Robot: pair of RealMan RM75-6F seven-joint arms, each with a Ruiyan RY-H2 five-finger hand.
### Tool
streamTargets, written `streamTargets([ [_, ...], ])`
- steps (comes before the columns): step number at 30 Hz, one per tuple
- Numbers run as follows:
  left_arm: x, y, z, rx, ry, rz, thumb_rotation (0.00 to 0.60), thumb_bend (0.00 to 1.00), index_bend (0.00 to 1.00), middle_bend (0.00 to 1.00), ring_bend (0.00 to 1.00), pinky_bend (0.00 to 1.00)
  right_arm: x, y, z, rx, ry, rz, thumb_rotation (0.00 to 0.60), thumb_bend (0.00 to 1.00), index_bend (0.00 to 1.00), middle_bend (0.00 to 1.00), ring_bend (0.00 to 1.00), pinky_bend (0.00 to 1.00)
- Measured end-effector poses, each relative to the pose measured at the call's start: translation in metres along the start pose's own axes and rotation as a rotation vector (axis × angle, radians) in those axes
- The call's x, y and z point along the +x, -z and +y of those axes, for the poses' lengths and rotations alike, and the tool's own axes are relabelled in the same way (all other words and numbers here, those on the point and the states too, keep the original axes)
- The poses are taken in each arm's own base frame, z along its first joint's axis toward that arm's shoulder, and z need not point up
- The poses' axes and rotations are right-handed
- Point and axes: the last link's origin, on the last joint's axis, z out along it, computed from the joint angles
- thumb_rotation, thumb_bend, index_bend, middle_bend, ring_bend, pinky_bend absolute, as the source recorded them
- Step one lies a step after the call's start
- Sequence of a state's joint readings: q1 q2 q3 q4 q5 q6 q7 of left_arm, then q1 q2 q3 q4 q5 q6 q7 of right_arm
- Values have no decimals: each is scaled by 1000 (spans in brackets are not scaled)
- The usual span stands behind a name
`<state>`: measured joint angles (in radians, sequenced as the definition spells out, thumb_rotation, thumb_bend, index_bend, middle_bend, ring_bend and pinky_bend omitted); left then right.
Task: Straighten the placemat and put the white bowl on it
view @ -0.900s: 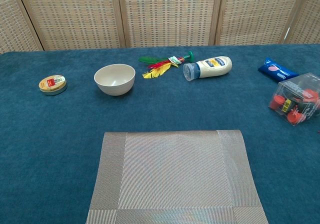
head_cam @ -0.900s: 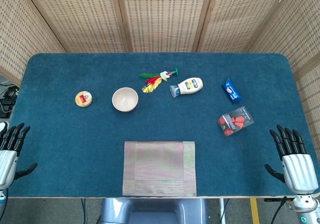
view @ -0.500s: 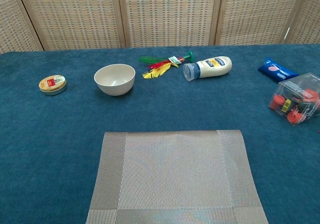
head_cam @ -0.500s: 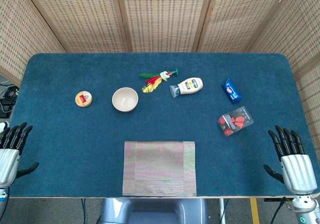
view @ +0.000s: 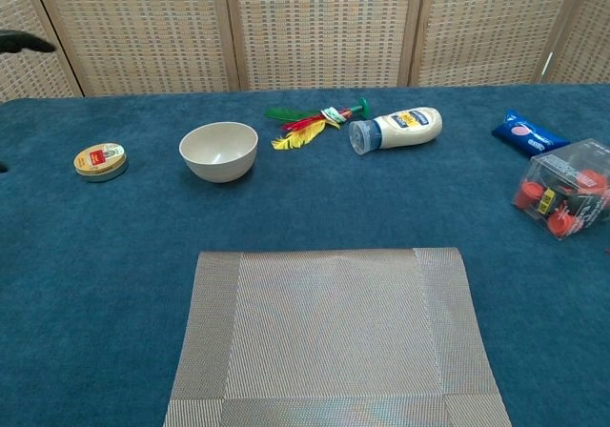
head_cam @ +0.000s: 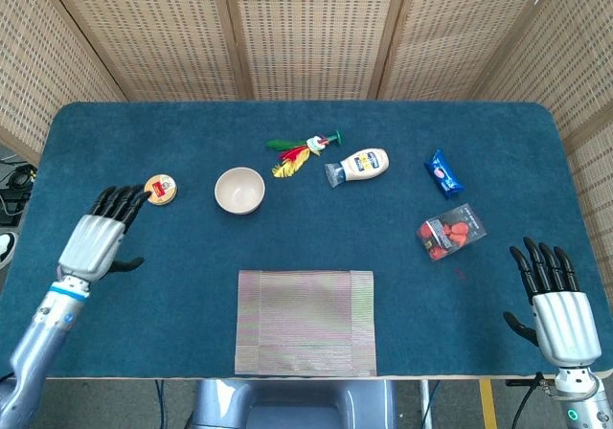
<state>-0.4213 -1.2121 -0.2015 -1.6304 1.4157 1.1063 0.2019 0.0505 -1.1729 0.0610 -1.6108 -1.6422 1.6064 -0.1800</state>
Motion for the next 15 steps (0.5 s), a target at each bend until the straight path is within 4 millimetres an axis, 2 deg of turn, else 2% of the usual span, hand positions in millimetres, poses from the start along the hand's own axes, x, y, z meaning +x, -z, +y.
streamTargets([
  [3,0,-42,18,-35,-6,-13,600,0,41,0,0,0,-1,0,0,-1,4,-3,600,0,0,0,0,0],
  [6,-1,-69,28,-39,-25,-22,600,15,133,0,0,0,0,-1,0,-2,5,-1,600,0,0,0,0,0],
  [8,-4,-88,35,-37,-43,-40,600,74,194,0,0,0,0,-2,1,-11,4,1,600,0,0,0,0,0],
  [12,-13,-121,44,-27,-89,-77,600,135,279,0,0,0,1,-4,5,-31,2,6,600,0,0,0,0,0],
  [15,-21,-135,48,-16,-108,-103,600,146,299,0,0,0,1,-6,8,-42,1,6,600,0,0,0,0,0],
])
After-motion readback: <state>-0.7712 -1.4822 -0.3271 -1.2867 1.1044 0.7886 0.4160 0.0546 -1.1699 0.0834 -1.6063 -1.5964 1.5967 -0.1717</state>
